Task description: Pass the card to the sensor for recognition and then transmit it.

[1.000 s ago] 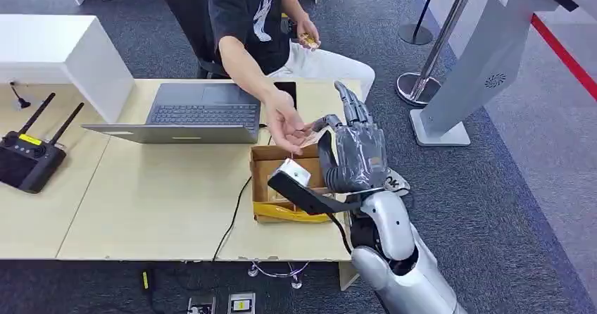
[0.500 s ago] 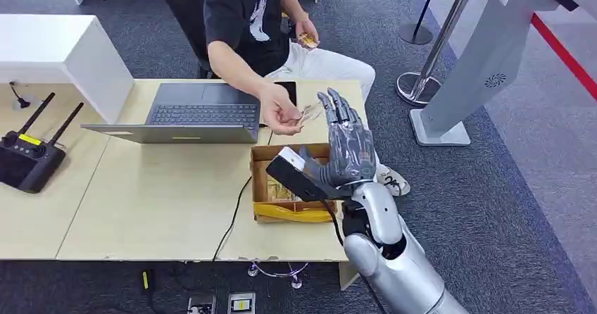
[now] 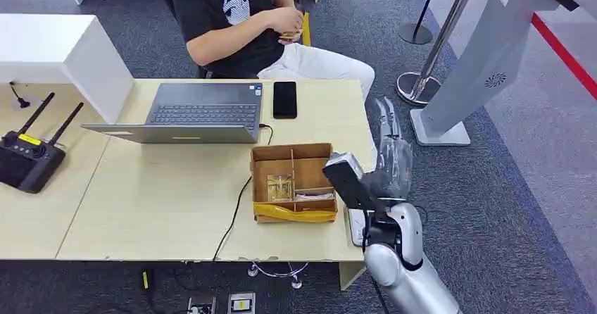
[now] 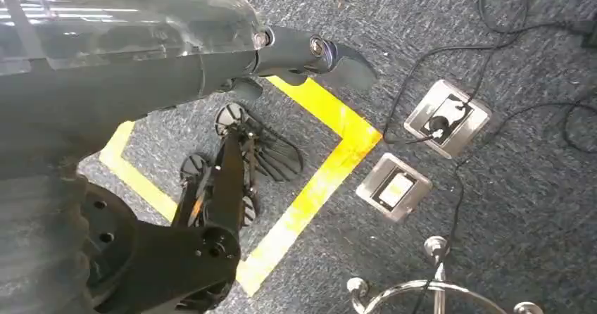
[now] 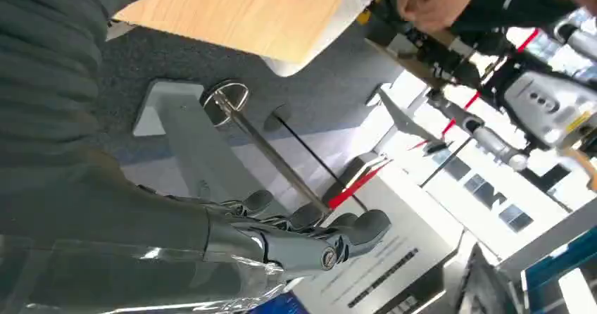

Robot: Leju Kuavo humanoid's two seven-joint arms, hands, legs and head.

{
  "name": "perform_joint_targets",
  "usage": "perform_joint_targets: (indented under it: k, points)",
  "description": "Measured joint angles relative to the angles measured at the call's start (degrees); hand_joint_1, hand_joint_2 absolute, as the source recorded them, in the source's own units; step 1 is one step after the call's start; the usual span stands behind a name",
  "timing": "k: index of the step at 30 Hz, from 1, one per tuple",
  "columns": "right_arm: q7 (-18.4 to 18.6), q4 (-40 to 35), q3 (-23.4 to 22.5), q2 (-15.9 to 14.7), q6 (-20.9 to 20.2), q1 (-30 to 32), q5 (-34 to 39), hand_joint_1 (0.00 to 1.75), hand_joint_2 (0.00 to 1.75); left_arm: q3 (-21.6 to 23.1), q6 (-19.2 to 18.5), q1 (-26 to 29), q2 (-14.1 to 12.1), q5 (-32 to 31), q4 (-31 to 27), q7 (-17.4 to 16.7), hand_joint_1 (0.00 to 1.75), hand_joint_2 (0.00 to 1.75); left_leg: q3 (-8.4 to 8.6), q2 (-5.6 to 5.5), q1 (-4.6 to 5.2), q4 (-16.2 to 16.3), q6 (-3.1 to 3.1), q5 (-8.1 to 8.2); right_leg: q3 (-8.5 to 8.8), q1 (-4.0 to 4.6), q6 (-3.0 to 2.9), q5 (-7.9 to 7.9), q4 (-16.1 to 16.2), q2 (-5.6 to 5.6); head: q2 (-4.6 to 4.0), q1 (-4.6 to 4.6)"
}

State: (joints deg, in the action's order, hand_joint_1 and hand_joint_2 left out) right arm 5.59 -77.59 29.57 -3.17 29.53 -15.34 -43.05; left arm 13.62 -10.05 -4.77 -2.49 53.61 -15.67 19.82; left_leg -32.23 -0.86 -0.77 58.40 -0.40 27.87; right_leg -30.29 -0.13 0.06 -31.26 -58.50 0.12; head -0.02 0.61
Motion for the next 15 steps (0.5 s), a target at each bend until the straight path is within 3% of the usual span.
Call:
perform_joint_targets:
  k: [5, 8, 10, 12, 13, 14, 15]
  points:
    - [-3.11, -1.97, -4.79, -0.96, 5.38, 3.83, 7.63, 0.0, 1.75, 0.0, 0.0, 0.26, -0.02, -0.02, 0.13, 0.74, 0.0, 1.75, 0.02, 0.08, -0.01, 0.0, 0.0, 0.01, -0.03, 0.0, 0.0, 0.0, 0.01, 0.06, 0.0, -0.04]
    - [-8.42, -3.64, -10.42, -1.83, 7.03, 8.65, 18.99, 0.0, 1.75, 0.0, -0.02, 0.64, -0.04, 0.02, 0.37, 1.44, 0.0, 1.75, -0.02, -0.09, -0.01, 0.0, 0.02, 0.03, 0.02, 0.0, 0.01, -0.05, 0.02, -0.09, 0.0, 0.0]
    - [-15.1, -4.24, -17.18, -1.9, 6.08, 12.7, 33.42, 0.0, 1.75, -0.11, 0.19, 1.21, -0.24, 0.52, 0.98, 1.68, 0.0, 1.75, -0.06, -0.06, -0.01, 0.0, 0.03, 0.08, -0.02, 0.0, 0.01, -0.07, 0.04, -0.05, 0.0, -0.02]
    - [-24.26, -2.83, -27.2, -1.25, 0.19, 16.58, 54.68, 0.0, 1.75, -0.72, 2.29, 1.5, -0.41, 2.12, 1.73, 0.66, 0.0, 1.75, -0.03, -0.06, 0.0, 0.0, 0.12, 0.18, 0.02, 0.0, 0.02, -0.14, 0.1, -0.05, 0.0, -0.02]
    - [-27.16, -0.82, -33.88, -0.4, -2.58, 17.76, 63.34, 0.0, 1.75, -1.22, 4.24, 1.53, -0.5, 3.1, 2.05, -0.67, 0.0, 1.75, -0.03, -0.06, 0.01, 0.0, 0.1, 0.23, -0.01, -0.01, 0.02, -0.18, 0.13, -0.05, 0.0, 0.0]
    - [-29.12, 2.8, -39.37, 0.38, -4.12, 17.93, 71.35, 0.37, 1.75, -1.62, 5.93, 1.63, -0.55, 3.72, 2.27, -1.73, 0.0, 1.75, -0.06, -0.03, 0.04, -0.01, 0.1, 0.26, -0.03, -0.03, 0.02, -0.18, 0.13, -0.03, 0.0, 0.0]
    - [-27.94, 8.5, -46.12, 1.2, -3.02, 17.43, 76.98, 1.75, 1.75, -2.27, 8.35, 1.74, -0.77, 4.48, 2.6, -3.31, 0.0, 1.75, -0.03, 0.04, 0.04, -0.01, 0.07, 0.29, -0.03, -0.03, 0.02, -0.18, 0.13, 0.03, 0.0, -0.02]
